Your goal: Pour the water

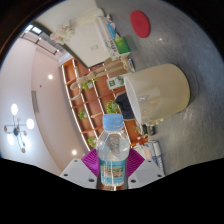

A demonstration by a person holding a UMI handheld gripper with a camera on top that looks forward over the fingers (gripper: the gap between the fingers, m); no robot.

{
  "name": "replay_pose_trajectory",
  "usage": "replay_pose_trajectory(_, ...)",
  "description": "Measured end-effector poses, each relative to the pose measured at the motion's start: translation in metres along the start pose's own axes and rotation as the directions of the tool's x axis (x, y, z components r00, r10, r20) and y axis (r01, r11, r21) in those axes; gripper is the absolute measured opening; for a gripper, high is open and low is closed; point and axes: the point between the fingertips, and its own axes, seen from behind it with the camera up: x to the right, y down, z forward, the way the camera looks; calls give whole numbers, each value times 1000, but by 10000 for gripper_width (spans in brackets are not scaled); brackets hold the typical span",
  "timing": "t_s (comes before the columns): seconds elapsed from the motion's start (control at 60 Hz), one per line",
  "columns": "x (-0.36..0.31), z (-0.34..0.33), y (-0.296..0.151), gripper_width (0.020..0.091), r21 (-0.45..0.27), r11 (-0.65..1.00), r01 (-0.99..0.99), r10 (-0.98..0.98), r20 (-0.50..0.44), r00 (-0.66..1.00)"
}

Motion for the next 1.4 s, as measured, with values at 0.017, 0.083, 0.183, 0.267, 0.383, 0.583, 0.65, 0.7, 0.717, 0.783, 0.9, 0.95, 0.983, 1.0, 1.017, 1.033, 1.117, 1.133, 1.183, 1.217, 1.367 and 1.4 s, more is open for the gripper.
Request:
replay_pose_trajectory(0.017, -1, 3, -2, 304, 1, 1000, -27, 27, 7, 1000)
replay_pose_trajectory(0.083, -3, 4, -7, 307, 9, 994, -107, 107, 31, 994)
replay_pose_trajectory(0.183, 4, 3, -11, 307, 25, 987, -157, 157, 17, 987)
replay_pose_trajectory(0.267, 6, -2, -10, 307, 20, 991, -136, 135, 8, 991)
replay_pose_trajectory(0.383, 11, -3, -4, 308, 9, 999, -51, 51, -31, 998)
replay_pose_trajectory(0.583, 0, -1, 14, 323, -160, 816, 555, -572, -96, 814)
replay_pose_trajectory(0.65, -16, -4, 10, 322, -186, 626, 757, -779, -111, 617)
replay_pose_trajectory(0.7, -25, -2, -1, 323, -211, 449, 868, -894, -115, 434)
replay_pose_trajectory(0.717, -29, -3, -5, 321, -218, 392, 894, -919, -125, 373)
replay_pose_trajectory(0.783, -45, -5, -21, 334, -232, 171, 958, -978, -159, 136)
replay_pose_trajectory(0.9, -72, -2, -53, 333, -257, -99, 961, -968, -199, -152)
replay_pose_trajectory(0.95, -82, -4, -70, 332, -271, -173, 947, -944, -230, -238)
replay_pose_trajectory(0.983, -86, -6, -81, 331, -287, -207, 935, -925, -253, -282)
replay_pose_trajectory(1.0, -88, -7, -86, 332, -293, -221, 930, -916, -264, -301)
replay_pose_trajectory(1.017, -83, -2, -106, 331, -292, -239, 926, -909, -270, -319)
replay_pose_trajectory(1.033, -88, -6, -105, 331, -300, -243, 922, -901, -283, -329)
replay_pose_trajectory(1.117, -85, -8, -144, 332, -315, -256, 914, -872, -332, -359)
replay_pose_trajectory(1.133, -86, -11, -149, 332, -318, -254, 914, -868, -341, -360)
replay_pose_trajectory(1.183, -85, -19, -166, 332, -326, -242, 914, -856, -372, -360)
replay_pose_trajectory(1.217, -82, -23, -179, 332, -335, -246, 909, -846, -383, -370)
replay_pose_trajectory(1.367, -60, -32, -235, 332, -374, -228, 899, -818, -428, -385)
replay_pose_trajectory(1.4, -54, -33, -245, 331, -386, -228, 894, -814, -428, -393)
